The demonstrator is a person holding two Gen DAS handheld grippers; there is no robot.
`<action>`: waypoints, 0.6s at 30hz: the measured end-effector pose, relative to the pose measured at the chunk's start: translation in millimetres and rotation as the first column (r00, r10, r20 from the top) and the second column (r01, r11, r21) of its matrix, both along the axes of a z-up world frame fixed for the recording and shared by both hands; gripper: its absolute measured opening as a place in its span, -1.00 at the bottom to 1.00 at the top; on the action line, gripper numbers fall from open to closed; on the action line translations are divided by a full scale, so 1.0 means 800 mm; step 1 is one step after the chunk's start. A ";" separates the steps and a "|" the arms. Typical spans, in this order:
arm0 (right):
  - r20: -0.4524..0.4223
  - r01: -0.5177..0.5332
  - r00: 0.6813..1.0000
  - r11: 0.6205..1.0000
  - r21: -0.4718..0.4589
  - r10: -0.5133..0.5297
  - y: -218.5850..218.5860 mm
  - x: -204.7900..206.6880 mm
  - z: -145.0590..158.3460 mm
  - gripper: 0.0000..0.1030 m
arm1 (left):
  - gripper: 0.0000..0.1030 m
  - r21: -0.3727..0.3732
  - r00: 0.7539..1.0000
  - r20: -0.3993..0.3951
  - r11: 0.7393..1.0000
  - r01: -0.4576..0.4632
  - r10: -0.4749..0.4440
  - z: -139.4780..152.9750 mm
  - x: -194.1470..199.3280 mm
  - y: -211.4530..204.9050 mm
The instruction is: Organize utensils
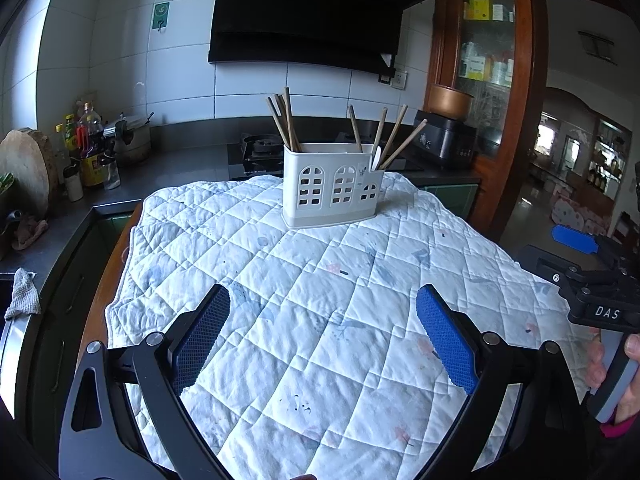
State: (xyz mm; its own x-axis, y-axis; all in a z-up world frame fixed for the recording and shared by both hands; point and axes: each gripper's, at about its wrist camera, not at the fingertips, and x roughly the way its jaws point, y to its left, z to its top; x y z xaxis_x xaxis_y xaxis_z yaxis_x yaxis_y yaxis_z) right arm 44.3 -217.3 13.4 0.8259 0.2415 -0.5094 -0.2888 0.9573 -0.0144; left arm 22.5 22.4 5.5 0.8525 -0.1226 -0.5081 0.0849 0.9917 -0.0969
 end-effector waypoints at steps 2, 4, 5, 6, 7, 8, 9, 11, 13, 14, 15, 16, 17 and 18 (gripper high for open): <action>0.000 -0.003 1.000 1.000 0.002 0.003 0.000 -0.001 0.000 0.87 | 0.82 -0.002 1.000 -0.003 1.000 -0.002 0.002 0.000 0.000 0.000; -0.002 -0.003 1.000 1.000 0.002 0.003 0.000 -0.001 0.000 0.87 | 0.82 -0.004 1.000 -0.006 1.000 0.000 0.000 -0.001 0.000 -0.001; -0.003 -0.003 1.000 1.000 0.002 0.003 0.000 0.000 -0.001 0.87 | 0.82 -0.003 1.000 -0.007 1.000 0.000 0.000 0.000 0.000 -0.001; -0.003 -0.004 1.000 1.000 0.002 0.004 0.000 -0.001 -0.001 0.87 | 0.82 -0.003 1.000 -0.007 1.000 0.001 -0.001 -0.001 0.000 -0.001; -0.003 -0.005 1.000 1.000 0.003 0.005 0.000 -0.001 -0.001 0.87 | 0.82 -0.003 1.000 -0.006 1.000 0.001 -0.001 -0.001 0.000 -0.001; -0.004 -0.006 1.000 1.000 0.003 0.006 0.001 0.000 -0.001 0.87 | 0.82 -0.003 1.000 -0.006 1.000 0.001 -0.001 -0.001 0.000 -0.001; -0.005 -0.005 1.000 1.000 0.003 0.005 0.001 0.000 -0.002 0.86 | 0.82 -0.004 1.000 -0.006 1.000 0.001 -0.001 -0.001 0.000 -0.001; -0.004 -0.006 1.000 1.000 0.003 0.006 0.001 -0.001 -0.001 0.87 | 0.82 -0.001 1.000 -0.006 1.000 0.002 -0.002 -0.001 0.000 -0.001; -0.005 -0.006 1.000 1.000 0.005 0.006 0.001 0.000 -0.002 0.87 | 0.82 -0.003 1.000 -0.007 1.000 0.003 -0.003 -0.001 0.000 -0.001; -0.005 -0.007 1.000 1.000 0.006 0.007 0.002 0.000 -0.002 0.87 | 0.82 -0.003 1.000 -0.009 1.000 0.003 -0.003 -0.002 0.001 -0.001; -0.006 -0.008 1.000 1.000 0.004 0.008 0.002 0.000 -0.003 0.86 | 0.82 -0.002 1.000 -0.008 1.000 0.002 -0.002 -0.002 0.000 -0.001; -0.007 -0.008 1.000 1.000 0.003 0.008 0.003 0.000 -0.003 0.86 | 0.82 -0.001 1.000 -0.008 1.000 0.001 -0.001 -0.002 0.000 -0.001; -0.006 -0.008 1.000 1.000 0.003 0.008 0.003 0.000 -0.003 0.86 | 0.82 0.000 1.000 -0.008 1.000 0.001 -0.001 -0.002 -0.001 -0.001; -0.007 -0.009 1.000 1.000 0.004 0.009 0.003 0.000 -0.003 0.86 | 0.82 -0.001 1.000 -0.009 1.000 0.002 -0.002 -0.002 0.000 -0.001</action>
